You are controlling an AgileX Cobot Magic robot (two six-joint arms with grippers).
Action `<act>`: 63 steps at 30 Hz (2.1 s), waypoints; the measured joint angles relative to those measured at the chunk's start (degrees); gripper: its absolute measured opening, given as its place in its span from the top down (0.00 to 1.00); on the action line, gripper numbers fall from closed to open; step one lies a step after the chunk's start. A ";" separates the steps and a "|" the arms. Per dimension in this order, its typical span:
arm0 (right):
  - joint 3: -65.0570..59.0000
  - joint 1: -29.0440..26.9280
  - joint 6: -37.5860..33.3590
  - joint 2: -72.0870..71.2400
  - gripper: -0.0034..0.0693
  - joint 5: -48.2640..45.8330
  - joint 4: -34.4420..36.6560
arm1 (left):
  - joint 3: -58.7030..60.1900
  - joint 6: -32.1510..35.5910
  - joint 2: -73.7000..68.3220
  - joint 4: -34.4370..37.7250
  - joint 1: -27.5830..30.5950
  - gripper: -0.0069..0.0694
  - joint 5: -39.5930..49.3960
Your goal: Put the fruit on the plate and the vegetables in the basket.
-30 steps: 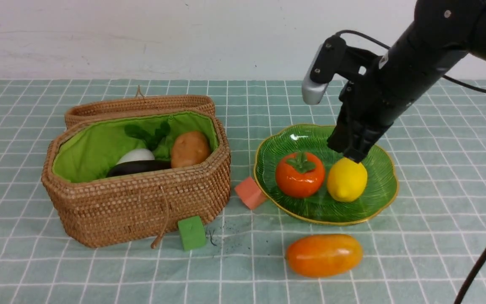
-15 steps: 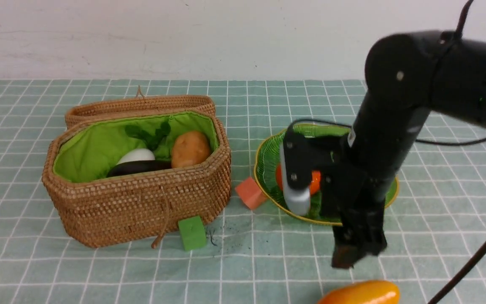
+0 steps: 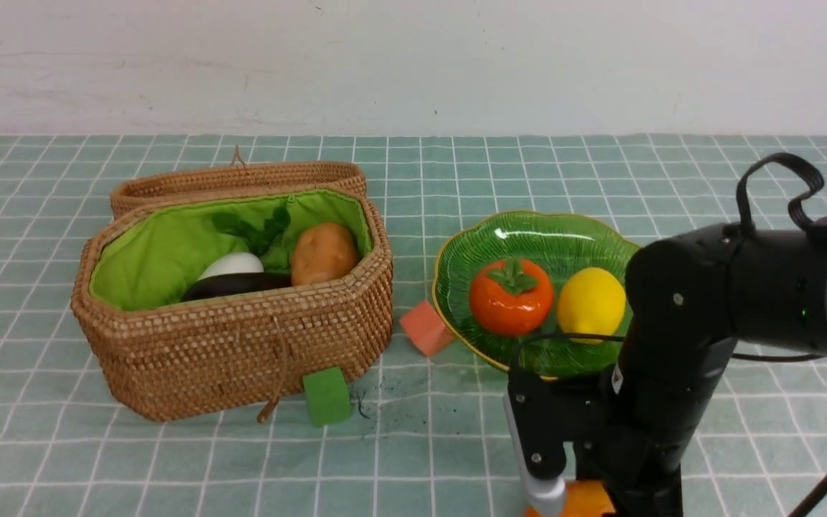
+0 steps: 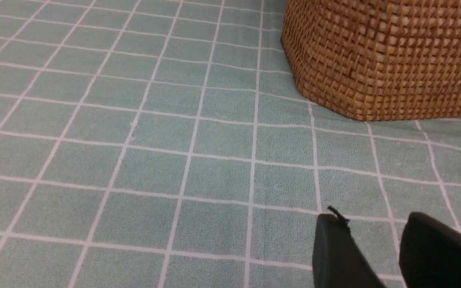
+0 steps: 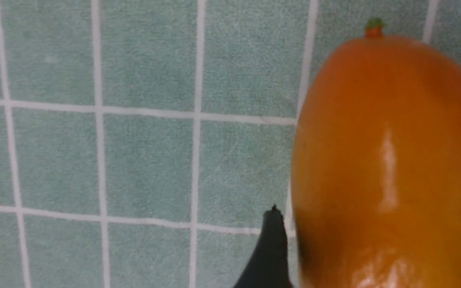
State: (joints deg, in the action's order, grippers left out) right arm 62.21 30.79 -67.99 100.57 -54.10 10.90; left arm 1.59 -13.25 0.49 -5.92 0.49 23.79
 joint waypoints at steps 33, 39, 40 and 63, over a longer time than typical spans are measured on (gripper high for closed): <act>19.92 -16.48 24.07 7.99 0.22 15.75 15.26 | 0.00 0.00 0.00 0.00 0.00 0.60 0.00; 19.92 -16.48 24.33 7.79 0.03 14.55 15.44 | 0.00 0.00 0.00 0.00 0.00 0.60 0.00; 19.92 -16.48 24.60 7.39 0.02 14.06 15.44 | 0.00 0.00 0.00 0.00 0.00 0.60 0.00; 19.92 -16.48 51.61 -26.19 0.78 -17.47 9.13 | 0.00 0.00 0.00 0.00 0.00 0.60 0.00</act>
State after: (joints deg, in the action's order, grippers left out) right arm 82.14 14.31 -16.37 74.37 -71.57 20.03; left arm 1.59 -13.25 0.49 -5.92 0.49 23.79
